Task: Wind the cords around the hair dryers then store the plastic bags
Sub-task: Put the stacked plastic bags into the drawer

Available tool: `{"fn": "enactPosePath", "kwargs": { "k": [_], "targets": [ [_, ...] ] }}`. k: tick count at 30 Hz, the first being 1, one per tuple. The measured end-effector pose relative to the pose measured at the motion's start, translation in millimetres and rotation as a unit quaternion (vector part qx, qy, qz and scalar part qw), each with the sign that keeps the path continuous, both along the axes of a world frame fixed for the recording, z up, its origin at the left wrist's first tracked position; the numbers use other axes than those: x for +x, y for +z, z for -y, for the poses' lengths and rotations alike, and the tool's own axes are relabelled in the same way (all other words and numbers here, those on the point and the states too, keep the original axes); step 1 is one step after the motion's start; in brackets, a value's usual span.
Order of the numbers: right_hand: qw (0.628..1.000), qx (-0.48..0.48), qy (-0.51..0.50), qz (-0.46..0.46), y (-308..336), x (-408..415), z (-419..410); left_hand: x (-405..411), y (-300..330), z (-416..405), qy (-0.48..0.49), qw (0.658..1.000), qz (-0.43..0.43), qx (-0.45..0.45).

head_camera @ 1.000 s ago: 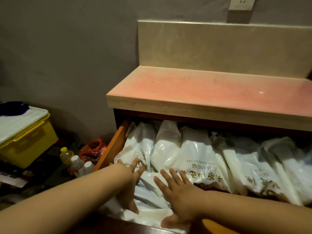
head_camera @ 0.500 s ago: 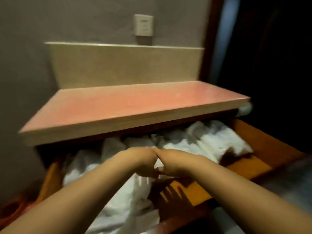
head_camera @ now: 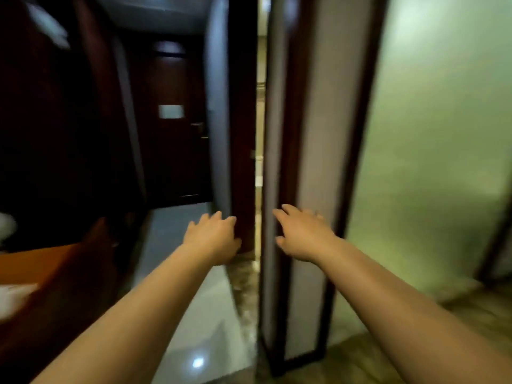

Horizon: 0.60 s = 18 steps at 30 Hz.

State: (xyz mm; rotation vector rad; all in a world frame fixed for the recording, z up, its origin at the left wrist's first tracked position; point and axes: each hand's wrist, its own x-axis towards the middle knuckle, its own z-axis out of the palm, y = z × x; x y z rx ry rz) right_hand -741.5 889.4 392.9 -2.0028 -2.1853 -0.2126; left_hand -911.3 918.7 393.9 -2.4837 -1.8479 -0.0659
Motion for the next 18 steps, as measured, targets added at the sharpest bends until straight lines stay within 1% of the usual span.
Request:
{"fn": "enactPosePath", "kwargs": {
  "k": [3,5,8,10,14,18],
  "targets": [
    [0.988,0.028,-0.149,0.04,13.8,111.6,61.5,120.7,8.6,18.4,-0.134,0.991,-0.004,-0.002],
    [0.975,0.033,-0.214,0.043,16.0,166.6,100.8,186.7,12.1,42.2,-0.205,0.979,-0.009,0.006],
    [0.948,0.031,-0.315,0.041,11.6,255.1,188.7,300.6,18.4,98.7,-0.309,0.951,0.003,0.015],
    [0.935,0.026,-0.352,0.024,6.9,303.0,240.9,363.4,26.9,136.1,-0.354,0.934,0.046,0.02],
    [0.901,0.016,-0.434,-0.003,-1.6,405.3,363.1,498.9,39.3,240.8,-0.447,0.88,0.157,0.002],
    [0.857,0.003,-0.515,-0.006,-10.3,490.6,475.0,615.4,28.2,338.0,-0.518,0.838,0.169,-0.001]
  ]
}}
